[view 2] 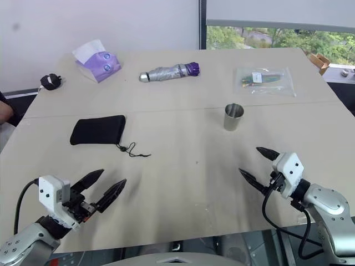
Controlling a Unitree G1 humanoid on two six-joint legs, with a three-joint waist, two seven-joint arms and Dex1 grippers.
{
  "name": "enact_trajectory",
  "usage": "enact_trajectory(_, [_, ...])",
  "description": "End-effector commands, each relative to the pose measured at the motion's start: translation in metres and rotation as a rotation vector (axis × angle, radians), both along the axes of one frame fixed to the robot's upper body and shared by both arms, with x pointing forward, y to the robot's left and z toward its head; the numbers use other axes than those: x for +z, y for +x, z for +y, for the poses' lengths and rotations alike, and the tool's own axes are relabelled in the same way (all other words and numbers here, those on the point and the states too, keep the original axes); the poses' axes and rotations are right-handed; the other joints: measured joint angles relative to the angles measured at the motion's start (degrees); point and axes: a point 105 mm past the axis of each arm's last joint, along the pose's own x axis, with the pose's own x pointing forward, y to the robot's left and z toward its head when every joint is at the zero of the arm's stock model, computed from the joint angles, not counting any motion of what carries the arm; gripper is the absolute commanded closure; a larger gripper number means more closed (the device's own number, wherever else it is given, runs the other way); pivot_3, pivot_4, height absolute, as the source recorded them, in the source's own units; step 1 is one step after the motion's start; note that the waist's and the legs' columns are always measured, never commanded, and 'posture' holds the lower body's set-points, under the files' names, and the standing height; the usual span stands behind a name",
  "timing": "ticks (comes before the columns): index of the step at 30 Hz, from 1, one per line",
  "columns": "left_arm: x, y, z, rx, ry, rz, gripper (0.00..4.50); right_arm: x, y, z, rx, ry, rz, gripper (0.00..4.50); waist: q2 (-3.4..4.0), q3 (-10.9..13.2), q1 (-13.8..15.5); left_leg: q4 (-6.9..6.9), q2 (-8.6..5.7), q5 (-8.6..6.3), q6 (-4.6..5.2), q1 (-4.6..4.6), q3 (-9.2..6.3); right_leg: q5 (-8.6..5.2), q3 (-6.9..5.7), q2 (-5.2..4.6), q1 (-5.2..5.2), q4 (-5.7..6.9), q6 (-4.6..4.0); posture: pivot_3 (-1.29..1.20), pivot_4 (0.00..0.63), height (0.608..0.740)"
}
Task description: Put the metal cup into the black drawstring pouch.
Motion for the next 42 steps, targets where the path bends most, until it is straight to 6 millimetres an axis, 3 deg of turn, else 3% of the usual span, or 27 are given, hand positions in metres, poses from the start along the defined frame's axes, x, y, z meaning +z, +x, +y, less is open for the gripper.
enact_trajectory(1, [0.016,0.015,0.001,0.052,0.023,-0.080,0.00,0.023,0.004,0.008,0.047,0.018,-0.100,0.04,0.00,0.01,-0.01,0.00,0.00,0.00,0.00,0.00,0.00,0.00,0.00,0.00,0.00,0.00,0.00,0.00,0.150,0.740])
enact_trajectory(5, [0.036,0.051,0.015,0.278,0.086,-0.104,0.00,0.047,0.005,0.040,0.227,0.064,-0.148,0.04,0.06,0.15,0.21,0.12,0.00,0.02,0.03,0.04,-0.10,0.07,-0.02,0.12,0.05,0.13,-0.05,0.00,0.150,0.740])
enact_trajectory(9, [0.053,0.078,0.030,0.471,0.411,-0.060,0.00,0.056,0.004,0.053,0.314,0.061,-0.169,0.04,-0.20,0.15,0.33,0.07,-0.01,0.02,0.02,0.35,-0.14,0.06,-0.02,0.21,0.31,0.29,-0.06,0.00,0.150,0.740])
enact_trajectory(14, [0.061,0.111,0.034,0.555,0.508,0.083,0.00,0.061,0.003,0.058,0.345,0.053,-0.169,0.04,-0.23,0.17,0.75,0.06,-0.05,0.02,0.02,0.26,-0.11,0.20,0.02,0.22,0.27,0.26,-0.26,0.00,0.150,0.740])
enact_trajectory(18, [0.059,0.132,0.026,0.553,0.567,0.165,0.00,0.060,0.005,0.056,0.332,0.040,-0.173,0.04,-0.28,0.22,0.96,0.06,-0.11,0.02,0.01,0.24,-0.10,0.24,0.04,0.22,0.28,0.22,-0.14,0.00,0.150,0.740])
enact_trajectory(23, [0.055,0.162,0.027,0.576,0.610,0.184,0.00,0.062,0.007,0.055,0.295,0.039,-0.188,0.04,-0.31,0.25,1.14,0.01,-0.11,0.02,0.01,0.26,-0.11,0.20,0.02,0.24,0.26,0.25,-0.21,0.00,0.150,0.740])
enact_trajectory(24, [0.054,0.167,0.030,0.587,0.629,0.177,0.52,0.062,0.007,0.054,0.285,0.041,-0.191,0.00,-0.32,0.26,1.20,0.01,-0.12,0.02,0.01,0.24,-0.12,0.19,0.00,0.26,0.24,0.25,-0.24,0.00,0.150,0.740])
enact_trajectory(26, [0.050,0.171,0.033,0.593,0.640,0.192,1.12,0.062,0.006,0.054,0.275,0.039,-0.193,0.00,-0.31,0.27,1.16,0.02,-0.11,0.02,0.00,0.26,-0.10,0.19,0.02,0.25,0.24,0.29,-0.25,0.00,0.150,0.740])
enact_trajectory(33, [0.036,0.178,0.034,0.531,0.611,0.212,4.27,0.061,0.005,0.051,0.217,0.040,-0.177,0.00,-0.33,0.28,1.33,0.02,-0.09,0.02,0.00,0.18,-0.08,0.19,0.02,0.11,0.22,0.26,-0.24,0.00,0.150,0.740])
enact_trajectory(39, [0.038,0.180,0.040,0.454,0.470,0.216,4.42,0.066,0.012,0.047,0.144,0.036,-0.186,0.00,-0.34,0.28,1.28,0.06,-0.09,0.02,0.00,0.20,-0.06,0.19,0.00,0.08,0.22,0.29,-0.24,0.00,0.150,0.740])
enact_trajectory(42, [0.045,0.178,0.031,0.309,0.203,0.226,4.42,0.074,0.020,0.042,0.078,0.046,-0.199,0.00,-0.34,0.28,1.24,0.05,-0.08,0.03,0.00,0.19,-0.05,0.19,-0.01,0.08,0.19,0.30,-0.24,0.00,0.150,0.740])
